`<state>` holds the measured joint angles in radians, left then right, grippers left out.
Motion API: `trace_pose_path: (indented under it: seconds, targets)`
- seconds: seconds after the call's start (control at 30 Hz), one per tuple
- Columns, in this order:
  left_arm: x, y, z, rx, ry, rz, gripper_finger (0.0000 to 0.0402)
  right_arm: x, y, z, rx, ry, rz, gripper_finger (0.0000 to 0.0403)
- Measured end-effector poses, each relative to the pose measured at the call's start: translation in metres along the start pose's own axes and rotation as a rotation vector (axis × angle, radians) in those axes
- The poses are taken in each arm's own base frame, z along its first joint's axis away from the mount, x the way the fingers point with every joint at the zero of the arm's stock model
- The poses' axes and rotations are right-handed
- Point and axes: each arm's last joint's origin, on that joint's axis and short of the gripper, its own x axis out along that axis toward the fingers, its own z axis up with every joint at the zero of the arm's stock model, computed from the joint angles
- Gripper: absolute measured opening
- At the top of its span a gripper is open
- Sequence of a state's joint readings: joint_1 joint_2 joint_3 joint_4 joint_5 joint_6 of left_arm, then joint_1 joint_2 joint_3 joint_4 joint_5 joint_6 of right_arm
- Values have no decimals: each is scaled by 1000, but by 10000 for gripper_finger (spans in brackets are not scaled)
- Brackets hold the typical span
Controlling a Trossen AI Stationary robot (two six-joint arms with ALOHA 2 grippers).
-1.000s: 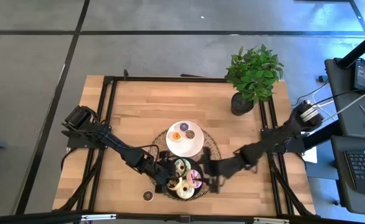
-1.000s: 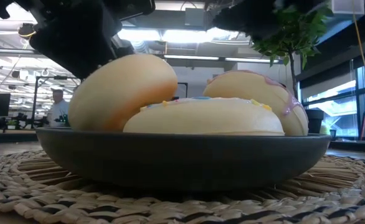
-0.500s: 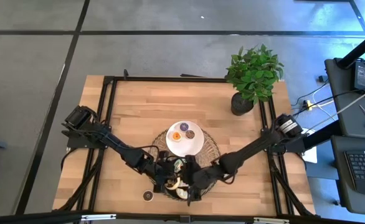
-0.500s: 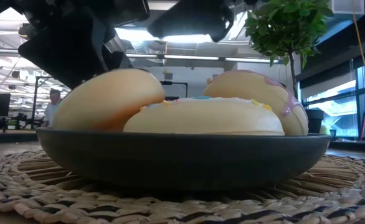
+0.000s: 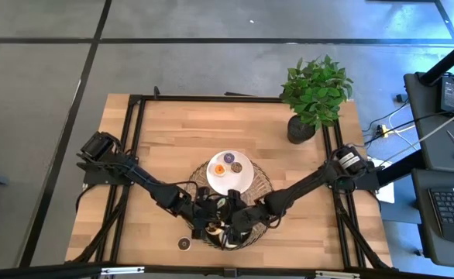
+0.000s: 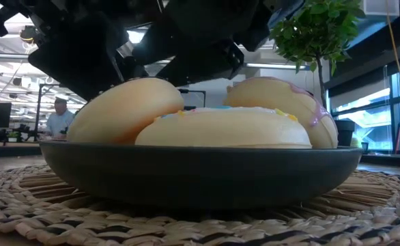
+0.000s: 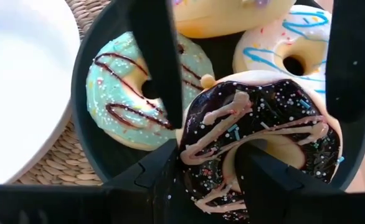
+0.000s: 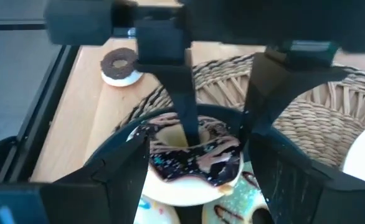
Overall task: Pick & Place donuts
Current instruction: Put the big black doughnut on the black plate
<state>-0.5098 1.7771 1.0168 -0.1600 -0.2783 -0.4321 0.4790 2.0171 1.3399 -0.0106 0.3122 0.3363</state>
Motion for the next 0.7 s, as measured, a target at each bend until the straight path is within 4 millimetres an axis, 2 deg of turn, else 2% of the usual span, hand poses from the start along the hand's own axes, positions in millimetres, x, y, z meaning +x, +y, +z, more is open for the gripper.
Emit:
trace_pose_path:
  seconds: [0.23, 0.47, 0.7]
  targets:
    - [0, 0, 0, 0, -1, 0, 153, 0, 1, 1, 2, -7, 3, 273]
    - [0, 0, 0, -1, 1, -3, 153, 12, 1, -10, -5, 13, 3, 273]
    - [0, 0, 0, 0, 4, -9, 153, 13, 1, -13, -14, 35, -1, 273]
